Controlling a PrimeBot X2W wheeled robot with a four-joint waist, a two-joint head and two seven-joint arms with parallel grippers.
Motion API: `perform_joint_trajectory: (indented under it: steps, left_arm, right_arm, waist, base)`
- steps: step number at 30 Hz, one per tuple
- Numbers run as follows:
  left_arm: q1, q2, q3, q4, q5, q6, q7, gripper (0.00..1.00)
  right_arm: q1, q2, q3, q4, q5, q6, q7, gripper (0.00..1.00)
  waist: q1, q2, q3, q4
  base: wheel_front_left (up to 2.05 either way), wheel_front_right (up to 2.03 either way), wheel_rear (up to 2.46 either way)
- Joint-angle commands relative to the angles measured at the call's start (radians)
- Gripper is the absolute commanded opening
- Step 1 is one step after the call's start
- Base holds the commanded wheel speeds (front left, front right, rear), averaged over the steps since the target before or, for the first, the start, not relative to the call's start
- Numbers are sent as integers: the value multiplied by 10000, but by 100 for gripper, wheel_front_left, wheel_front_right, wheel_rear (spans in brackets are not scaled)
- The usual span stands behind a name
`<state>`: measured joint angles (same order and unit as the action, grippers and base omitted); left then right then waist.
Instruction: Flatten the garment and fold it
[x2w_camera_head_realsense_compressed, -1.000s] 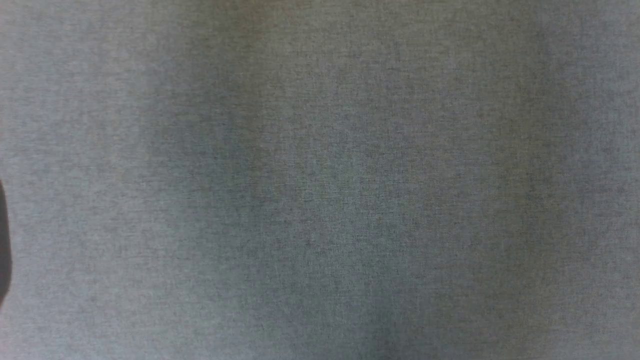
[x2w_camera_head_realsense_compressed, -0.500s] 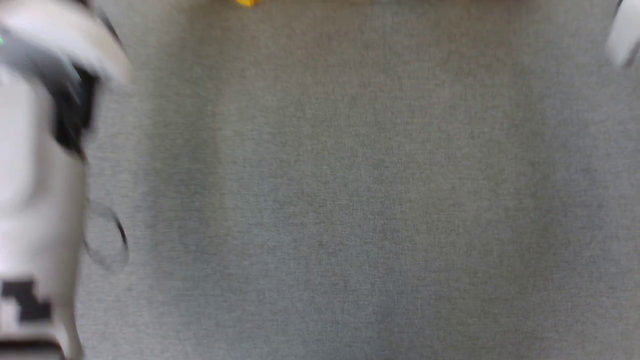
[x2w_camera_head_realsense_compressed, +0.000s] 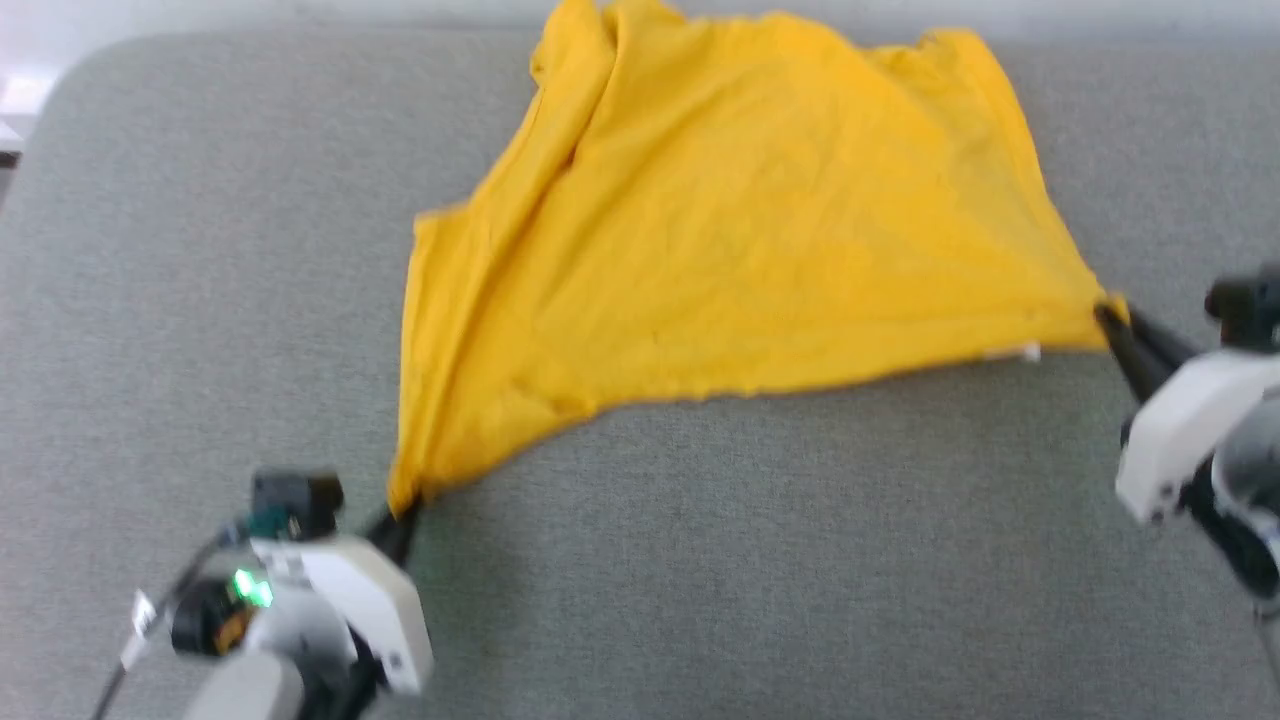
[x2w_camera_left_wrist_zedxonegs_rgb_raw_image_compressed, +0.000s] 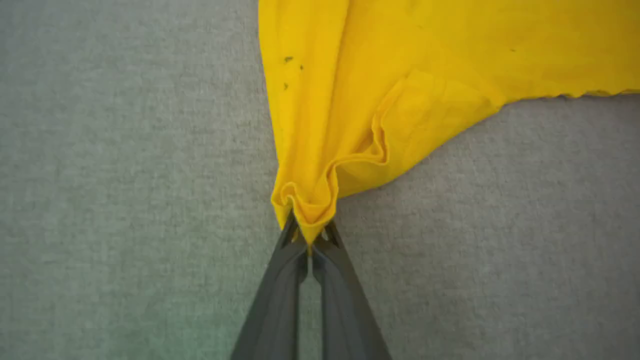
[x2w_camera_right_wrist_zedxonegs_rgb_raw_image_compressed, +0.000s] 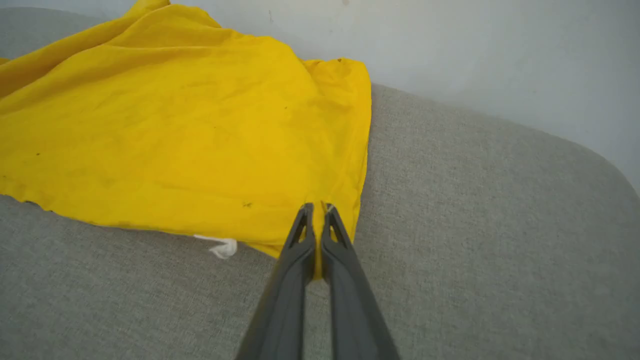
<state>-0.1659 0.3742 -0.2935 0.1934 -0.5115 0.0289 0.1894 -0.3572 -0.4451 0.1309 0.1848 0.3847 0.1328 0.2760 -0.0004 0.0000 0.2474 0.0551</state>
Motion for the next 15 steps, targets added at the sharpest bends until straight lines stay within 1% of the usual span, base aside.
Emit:
perform_joint_trajectory:
  steps: [1, 4, 8, 11, 15]
  left_arm:
    - [536, -62, -67, -297, -179, 112, 182, 0]
    - [1207, -117, -209, -673, -365, 174, 481, 0]
    - [2224, -121, -522, -1332, -576, 272, 1024, 0]
    - [2708, -110, -716, -1687, -678, 329, 1339, 0]
    - [3191, -21, -836, -1919, -656, 517, 1556, 0]
  right_arm:
    - [527, 122, -230, -238, -94, -21, 94, 0]
    - [1181, 229, -457, -563, -263, -21, 243, 0]
    - [2356, 551, -1023, -1023, -425, -21, 510, 0]
    - [3226, 758, -1345, -1324, -544, -21, 819, 0]
    - [4287, 1106, -1809, -1605, -769, -21, 1043, 0]
  waist:
    - [4, 0, -503, 248]
    - [4, 0, -621, 255]
    - [4, 0, -738, 268]
    - [4, 0, -800, 300]
    - [4, 0, -887, 281]
  base:
    - [0, 0, 0]
    - [0, 0, 0]
    - [0, 0, 0]
    - [0, 0, 0]
    - [0, 0, 0]
